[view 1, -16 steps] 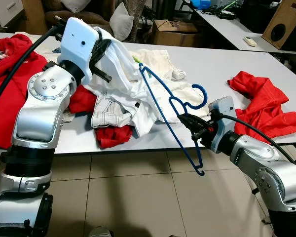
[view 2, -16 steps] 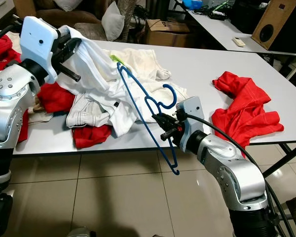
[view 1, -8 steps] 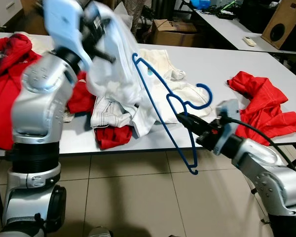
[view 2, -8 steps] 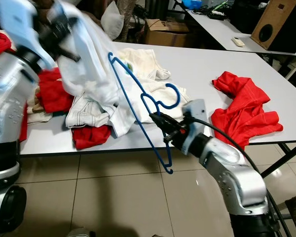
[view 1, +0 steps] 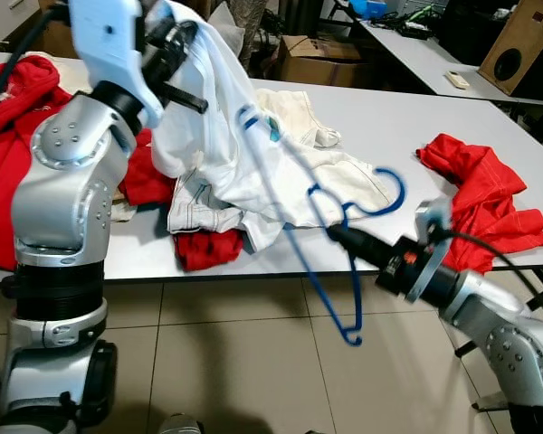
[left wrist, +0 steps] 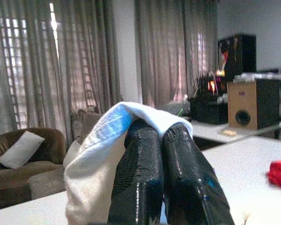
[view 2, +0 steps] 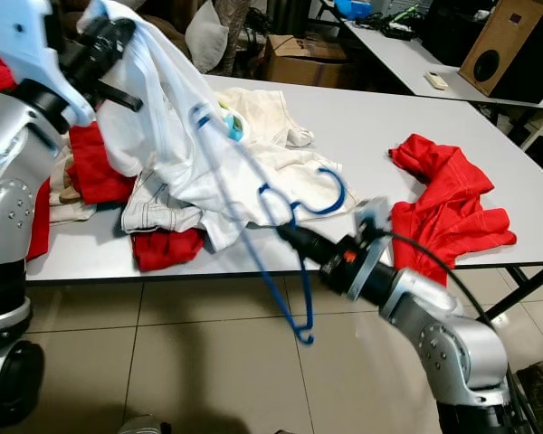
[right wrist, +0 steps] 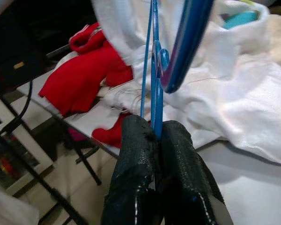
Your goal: Hang hanger
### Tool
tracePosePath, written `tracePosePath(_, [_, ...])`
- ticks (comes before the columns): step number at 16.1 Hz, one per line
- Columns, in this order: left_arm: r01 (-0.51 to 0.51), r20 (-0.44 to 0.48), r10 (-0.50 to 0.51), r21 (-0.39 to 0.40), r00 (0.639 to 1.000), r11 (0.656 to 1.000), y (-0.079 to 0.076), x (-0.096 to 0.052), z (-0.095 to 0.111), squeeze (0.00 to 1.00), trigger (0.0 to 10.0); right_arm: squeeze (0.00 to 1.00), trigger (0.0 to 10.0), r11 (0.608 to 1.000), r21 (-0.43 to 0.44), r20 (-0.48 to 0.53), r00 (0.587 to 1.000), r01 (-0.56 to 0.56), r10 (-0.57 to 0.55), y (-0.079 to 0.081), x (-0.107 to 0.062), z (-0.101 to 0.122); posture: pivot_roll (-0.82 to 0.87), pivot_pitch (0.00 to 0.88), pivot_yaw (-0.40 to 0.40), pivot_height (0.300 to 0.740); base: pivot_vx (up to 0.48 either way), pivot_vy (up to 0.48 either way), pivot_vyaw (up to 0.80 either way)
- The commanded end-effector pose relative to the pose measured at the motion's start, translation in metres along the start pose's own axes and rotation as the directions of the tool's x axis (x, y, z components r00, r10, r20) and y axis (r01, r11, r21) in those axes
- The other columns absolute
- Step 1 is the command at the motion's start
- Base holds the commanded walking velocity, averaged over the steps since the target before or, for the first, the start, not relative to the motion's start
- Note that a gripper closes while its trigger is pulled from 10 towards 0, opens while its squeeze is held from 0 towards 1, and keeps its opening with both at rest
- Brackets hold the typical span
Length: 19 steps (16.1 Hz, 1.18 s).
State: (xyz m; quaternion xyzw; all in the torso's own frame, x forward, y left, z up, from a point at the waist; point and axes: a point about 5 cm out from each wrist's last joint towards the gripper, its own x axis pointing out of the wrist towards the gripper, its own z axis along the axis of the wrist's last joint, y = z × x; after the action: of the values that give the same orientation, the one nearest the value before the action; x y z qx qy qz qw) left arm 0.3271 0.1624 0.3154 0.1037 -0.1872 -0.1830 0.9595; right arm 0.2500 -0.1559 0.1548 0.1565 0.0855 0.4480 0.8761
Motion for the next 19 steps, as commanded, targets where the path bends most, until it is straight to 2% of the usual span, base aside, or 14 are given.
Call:
tracePosePath(1, [0.031, 0.001, -0.031, 0.031, 1.000, 0.999, -0.007, 0.001, 0.002, 0.00, 0.0, 0.00, 10.0, 0.999, -0.037, -0.023, 0.999, -0.027, 0.026, 0.005, -0.001, 0.004, -0.01, 0.000, -0.138, 0.740, 0.000, 0.000, 0.00])
tracePosePath(3, [0.043, -0.008, -0.043, 0.045, 0.999, 0.998, -0.010, 0.002, 0.000, 0.00, 0.0, 0.00, 10.0, 0.998, -0.057, -0.041, 0.999, -0.037, 0.034, 0.010, 0.003, 0.001, -0.01, 0.000, -0.133, 0.740, 0.000, 0.000, 0.00])
tracePosePath(10, [0.080, 0.012, -0.080, 0.051, 0.997, 0.996, -0.015, 0.004, 0.008, 0.00, 0.0, 0.00, 10.0, 0.996, -0.054, -0.049, 0.996, 0.068, -0.071, 0.000, 0.023, 0.001, 0.00, 0.000, -0.134, 0.740, 0.000, 0.000, 0.00])
tracePosePath(15, [0.109, 0.032, -0.110, 0.038, 0.993, 0.993, -0.023, 0.006, 0.012, 0.00, 0.0, 0.00, 10.0, 0.997, -0.045, -0.136, 0.989, 0.060, -0.065, -0.003, 0.032, -0.008, 0.00, 0.000, -0.142, 0.740, 0.000, 0.000, 0.00])
tracePosePath(18, [0.118, 0.035, -0.119, 0.038, 0.992, 0.992, -0.026, 0.008, 0.012, 0.00, 0.0, 0.00, 10.0, 0.997, -0.014, -0.124, 0.989, 0.080, -0.081, -0.004, 0.035, -0.007, 0.00, 0.000, -0.144, 0.740, 0.000, 0.000, 0.00])
tracePosePath(19, [0.105, 0.035, -0.107, 0.043, 0.994, 0.993, -0.024, 0.007, 0.012, 0.00, 0.0, 0.00, 10.0, 0.990, 0.036, -0.106, 0.986, 0.135, -0.131, -0.007, 0.034, -0.008, 0.00, 0.000, -0.142, 0.740, 0.000, 0.000, 0.00])
